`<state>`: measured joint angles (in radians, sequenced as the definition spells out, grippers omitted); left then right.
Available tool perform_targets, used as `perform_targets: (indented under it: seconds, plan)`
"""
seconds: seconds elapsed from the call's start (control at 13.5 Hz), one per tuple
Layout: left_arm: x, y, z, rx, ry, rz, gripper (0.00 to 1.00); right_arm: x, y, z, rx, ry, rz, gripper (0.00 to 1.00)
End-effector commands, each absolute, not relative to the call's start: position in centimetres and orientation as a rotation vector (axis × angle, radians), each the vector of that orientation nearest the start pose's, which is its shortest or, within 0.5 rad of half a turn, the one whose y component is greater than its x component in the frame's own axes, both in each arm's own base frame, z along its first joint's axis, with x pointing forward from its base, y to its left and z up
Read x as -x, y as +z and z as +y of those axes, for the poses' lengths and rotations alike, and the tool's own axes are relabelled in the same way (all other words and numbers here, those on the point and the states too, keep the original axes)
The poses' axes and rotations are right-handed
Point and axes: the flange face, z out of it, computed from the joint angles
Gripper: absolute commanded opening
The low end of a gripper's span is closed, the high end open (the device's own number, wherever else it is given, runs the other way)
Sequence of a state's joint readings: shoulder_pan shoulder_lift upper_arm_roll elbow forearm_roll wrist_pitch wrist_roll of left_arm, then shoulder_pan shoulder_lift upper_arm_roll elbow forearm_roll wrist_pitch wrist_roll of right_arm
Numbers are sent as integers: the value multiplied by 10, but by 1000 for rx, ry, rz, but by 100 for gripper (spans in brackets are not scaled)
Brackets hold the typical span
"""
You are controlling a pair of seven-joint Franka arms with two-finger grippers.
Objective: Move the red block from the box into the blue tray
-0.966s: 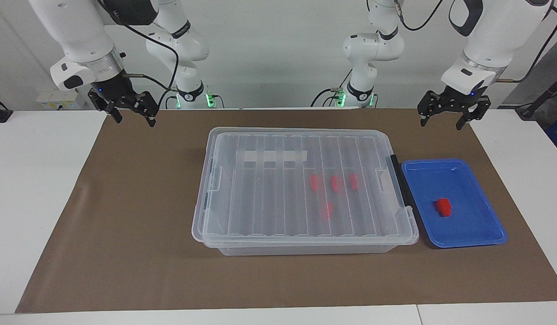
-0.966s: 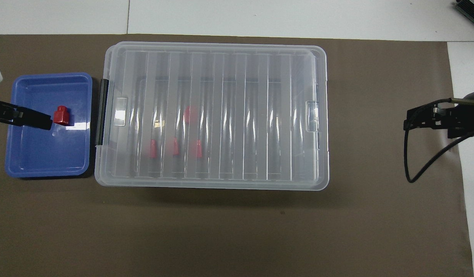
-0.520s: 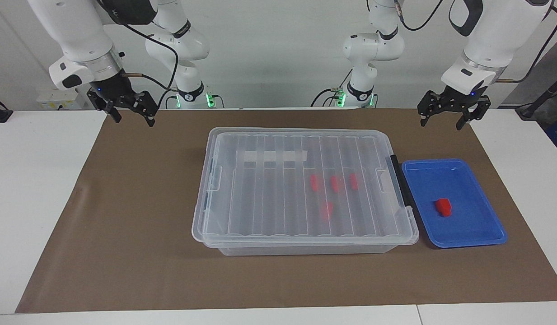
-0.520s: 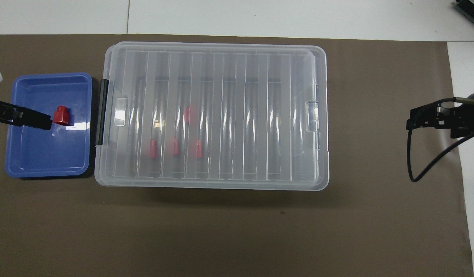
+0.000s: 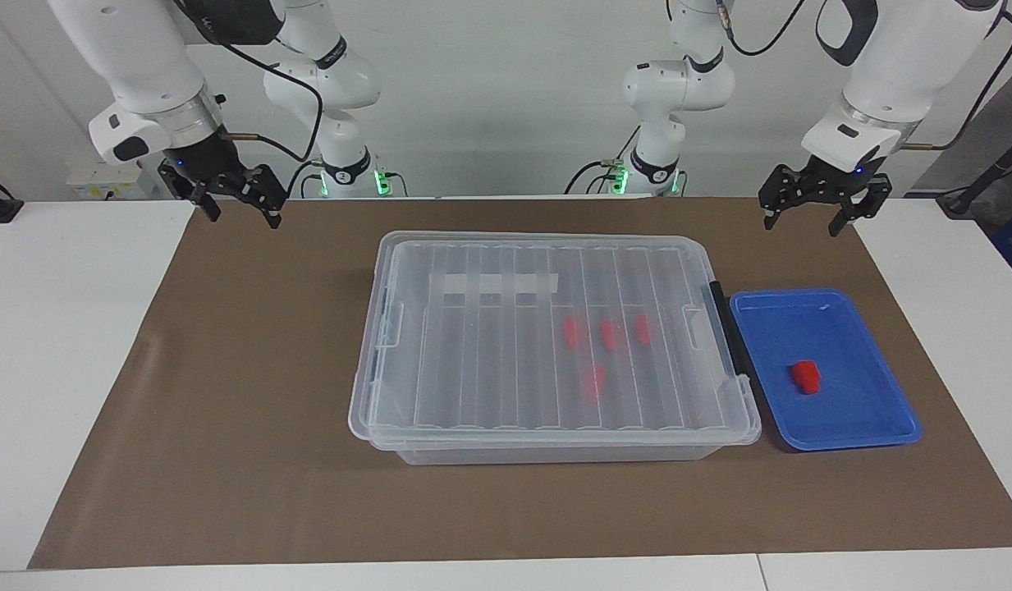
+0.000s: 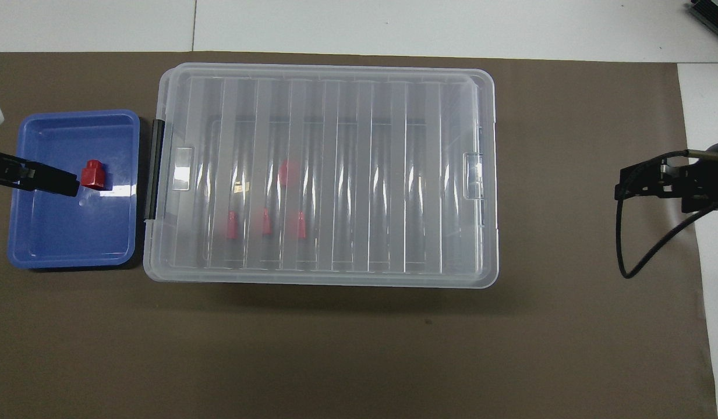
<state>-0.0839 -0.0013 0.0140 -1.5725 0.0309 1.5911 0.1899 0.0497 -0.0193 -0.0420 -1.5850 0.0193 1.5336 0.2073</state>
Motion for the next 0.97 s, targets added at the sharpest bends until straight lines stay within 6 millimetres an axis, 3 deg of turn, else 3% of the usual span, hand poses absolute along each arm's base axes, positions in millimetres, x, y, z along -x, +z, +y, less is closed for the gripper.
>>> perform_targets:
  seconds: [0.0,0.89]
  plan:
    - [-547,627,-33,3096,-22,385,100,-540,629,4,3135,48,244,100]
    - [-547,627,-33,3096,-20,385,100,-538,629,5,3148,54,230,100]
